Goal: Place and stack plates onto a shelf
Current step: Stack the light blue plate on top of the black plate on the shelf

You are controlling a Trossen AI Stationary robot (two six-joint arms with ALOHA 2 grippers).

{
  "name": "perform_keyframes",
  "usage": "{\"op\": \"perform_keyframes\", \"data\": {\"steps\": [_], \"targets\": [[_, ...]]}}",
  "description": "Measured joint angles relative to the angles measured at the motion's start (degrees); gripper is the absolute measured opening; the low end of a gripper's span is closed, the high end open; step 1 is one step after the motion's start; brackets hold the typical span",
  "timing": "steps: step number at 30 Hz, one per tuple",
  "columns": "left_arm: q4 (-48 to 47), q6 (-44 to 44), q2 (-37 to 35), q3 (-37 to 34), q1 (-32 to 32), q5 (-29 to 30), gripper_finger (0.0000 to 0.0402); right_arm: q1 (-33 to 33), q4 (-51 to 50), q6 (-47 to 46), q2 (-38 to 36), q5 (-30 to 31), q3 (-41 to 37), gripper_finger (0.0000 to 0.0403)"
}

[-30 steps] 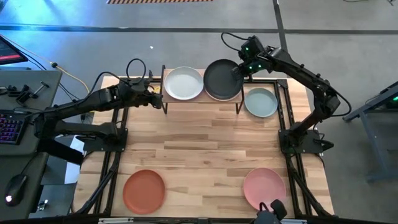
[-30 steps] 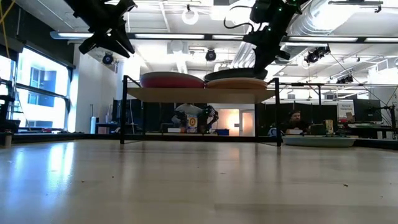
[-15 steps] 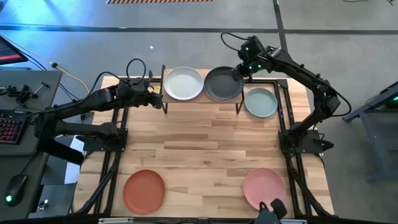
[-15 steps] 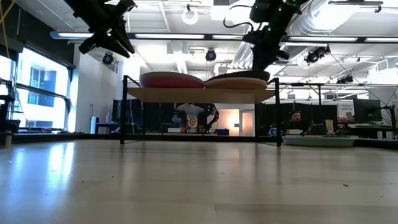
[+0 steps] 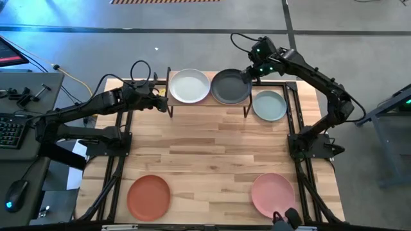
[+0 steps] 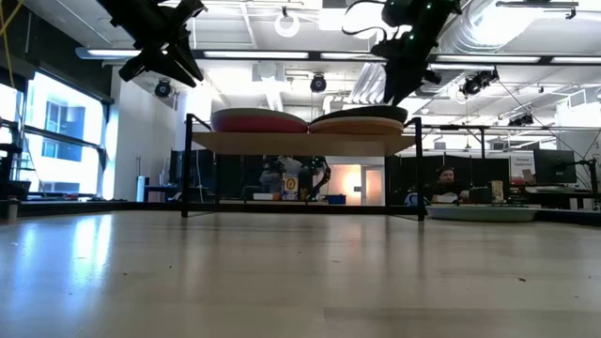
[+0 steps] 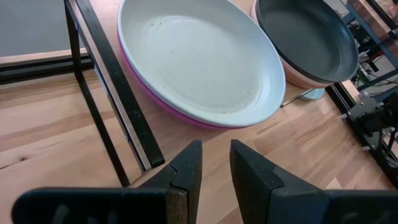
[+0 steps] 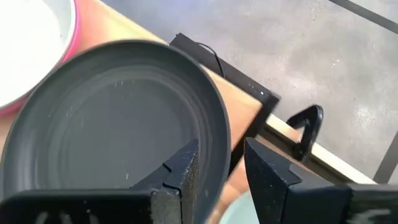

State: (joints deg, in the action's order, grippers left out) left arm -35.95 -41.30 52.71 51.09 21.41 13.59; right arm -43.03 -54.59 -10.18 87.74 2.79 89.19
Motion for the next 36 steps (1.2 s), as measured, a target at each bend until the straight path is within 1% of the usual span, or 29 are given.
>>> {"op": "perform_keyframes", "data": {"steps": [3,7,10,14,19,26,32,36], "targets": [[-0.10,0.00,-0.01,0.00,0.01,0.01,0.0072,0.00,-2.87,0.16,-1.85,-0.48,0.00,0.0108],[-0.15,0.34,-0.01,0.00,0.00,0.02,0.0072,0.00,-8.24,0.52,-3.94,-4.25,0.00,0.0108],[-0.15,2.33,-0.01,0.00,0.00,0.01,0.0072,0.00,-14.13,3.64,-4.68,-5.67,0.00,0.0108],[-0.17,2.57,-0.01,0.00,0.00,0.01,0.0072,0.01,-20.77,7.26,-4.75,-6.55,-0.67,0.0108],[-0.22,2.59,-0.02,0.00,0.00,-0.31,0.0072,0.56,-20.96,7.63,-6.75,-10.69,-8.21,0.0108],[-0.24,3.73,-0.01,0.00,0.00,-0.62,0.0072,2.41,-20.45,6.17,-12.52,-10.91,-20.37,0.0108],[-0.22,4.07,-0.02,0.00,0.00,-0.61,0.0072,3.34,-13.26,6.15,-17.53,-10.93,-30.24,0.0108],[-0.19,4.07,-0.01,0.00,0.00,-0.61,0.0072,3.34,-9.49,6.26,-18.49,-10.93,-35.62,0.0108]]}}
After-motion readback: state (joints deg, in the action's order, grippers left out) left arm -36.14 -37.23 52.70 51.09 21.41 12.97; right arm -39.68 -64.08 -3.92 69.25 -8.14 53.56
